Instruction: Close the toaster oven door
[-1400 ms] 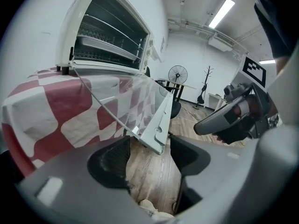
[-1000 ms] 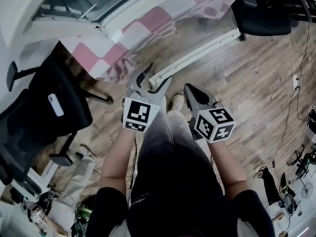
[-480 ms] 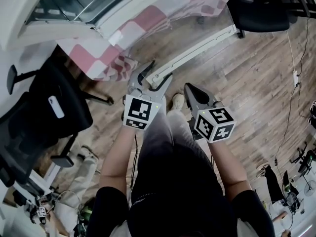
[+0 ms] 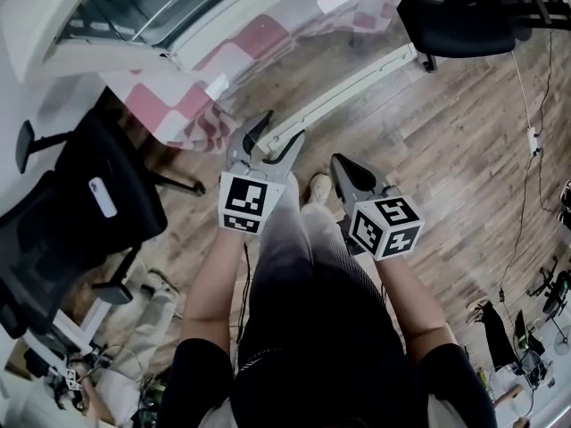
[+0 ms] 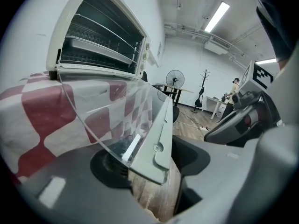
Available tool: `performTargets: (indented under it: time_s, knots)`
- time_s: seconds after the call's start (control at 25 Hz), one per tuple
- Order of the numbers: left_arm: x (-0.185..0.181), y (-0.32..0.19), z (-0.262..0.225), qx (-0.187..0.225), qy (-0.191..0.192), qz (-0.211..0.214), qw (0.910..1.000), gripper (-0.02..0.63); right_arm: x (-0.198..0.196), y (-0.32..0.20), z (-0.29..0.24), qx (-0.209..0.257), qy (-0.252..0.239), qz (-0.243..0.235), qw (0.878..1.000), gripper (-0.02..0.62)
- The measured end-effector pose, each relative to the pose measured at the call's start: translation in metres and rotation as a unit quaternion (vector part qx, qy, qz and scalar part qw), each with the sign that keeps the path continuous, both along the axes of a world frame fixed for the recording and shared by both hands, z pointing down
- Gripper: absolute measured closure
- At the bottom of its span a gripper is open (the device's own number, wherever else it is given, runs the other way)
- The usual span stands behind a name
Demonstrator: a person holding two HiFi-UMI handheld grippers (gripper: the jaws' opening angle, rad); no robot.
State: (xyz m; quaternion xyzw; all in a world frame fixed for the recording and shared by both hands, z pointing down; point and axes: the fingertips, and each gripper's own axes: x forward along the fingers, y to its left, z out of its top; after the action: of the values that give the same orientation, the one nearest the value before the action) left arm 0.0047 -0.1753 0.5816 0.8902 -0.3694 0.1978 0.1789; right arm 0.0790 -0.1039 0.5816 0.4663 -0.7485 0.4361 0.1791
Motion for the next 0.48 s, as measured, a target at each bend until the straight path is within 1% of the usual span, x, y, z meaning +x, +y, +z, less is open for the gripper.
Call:
performTargets:
  time_s: [0.48]
  knots:
    - [0.003, 0.009, -0.031, 0.004, 0.012, 0.005, 0.9999, 0.336, -0.001, 0.003, -0.023, 0.02, -0.006, -0.014, 1.0, 0.592]
